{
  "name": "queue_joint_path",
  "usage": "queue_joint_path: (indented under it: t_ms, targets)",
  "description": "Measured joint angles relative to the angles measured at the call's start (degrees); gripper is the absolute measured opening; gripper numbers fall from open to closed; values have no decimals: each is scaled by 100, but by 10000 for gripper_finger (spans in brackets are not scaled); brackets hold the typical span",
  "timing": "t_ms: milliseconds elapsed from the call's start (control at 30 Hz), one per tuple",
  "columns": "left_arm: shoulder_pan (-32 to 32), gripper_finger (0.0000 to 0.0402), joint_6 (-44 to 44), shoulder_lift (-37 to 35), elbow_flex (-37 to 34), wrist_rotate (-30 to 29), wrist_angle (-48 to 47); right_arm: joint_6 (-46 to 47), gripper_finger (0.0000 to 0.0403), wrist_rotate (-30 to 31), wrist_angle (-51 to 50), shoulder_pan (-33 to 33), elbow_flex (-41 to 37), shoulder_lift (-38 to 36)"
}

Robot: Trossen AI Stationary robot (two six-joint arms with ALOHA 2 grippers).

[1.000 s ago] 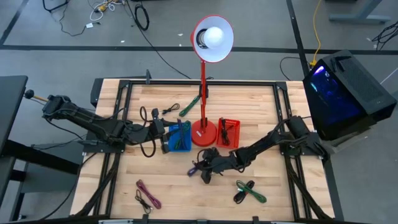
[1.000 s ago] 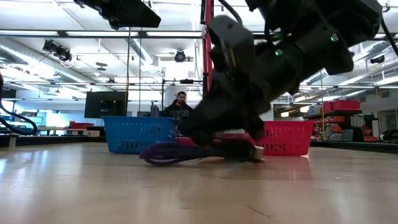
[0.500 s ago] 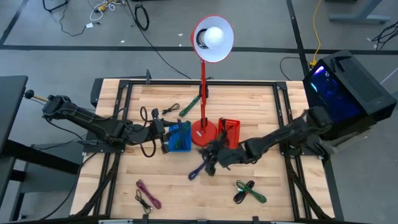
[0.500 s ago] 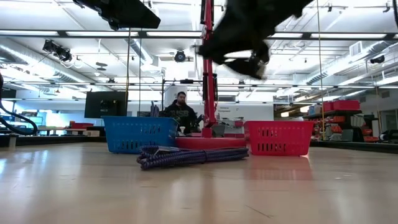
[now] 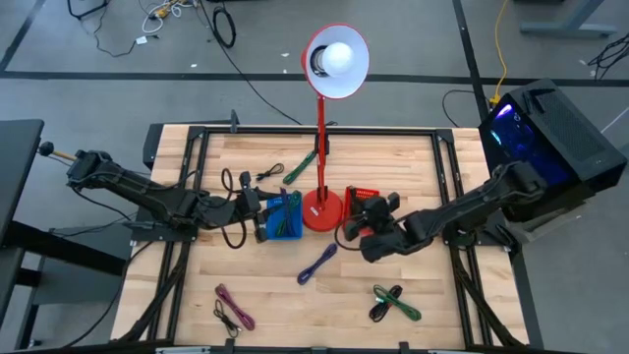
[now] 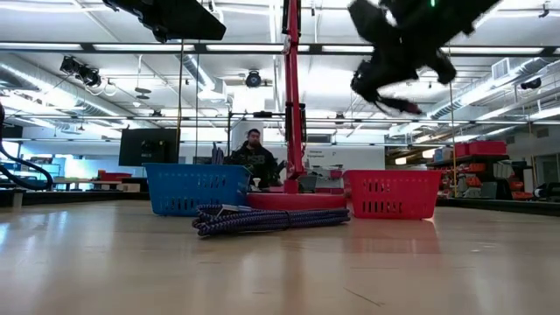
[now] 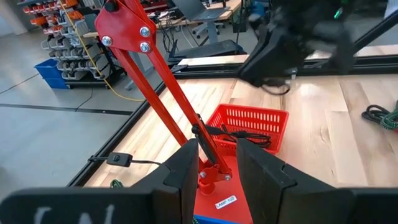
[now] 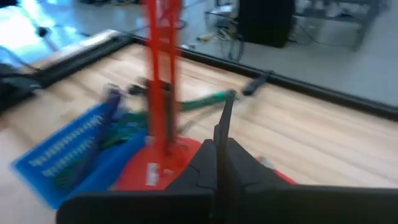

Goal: Pick & Place USB Port
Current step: Put the black charger cable into the orange bin

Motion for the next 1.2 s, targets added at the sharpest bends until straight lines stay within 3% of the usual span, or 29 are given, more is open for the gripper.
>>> queue_joint_path:
  t_ms: [233, 400, 833, 1200]
  targets:
    - [0, 117, 0, 0, -2, 0, -4, 1039, 0, 19, 510, -252, -891, 2]
    - [-1, 117, 0, 0, -2, 0, -4, 995, 0, -37, 1267, -387, -1284, 3]
    - [-2, 117, 0, -1, -2, -1, -4, 1000, 3, -264, 1823, -569, -1598, 0]
    - [-2, 117, -1, 0, -2, 0, -4, 715, 75, -436, 1979, -613, -1598, 0]
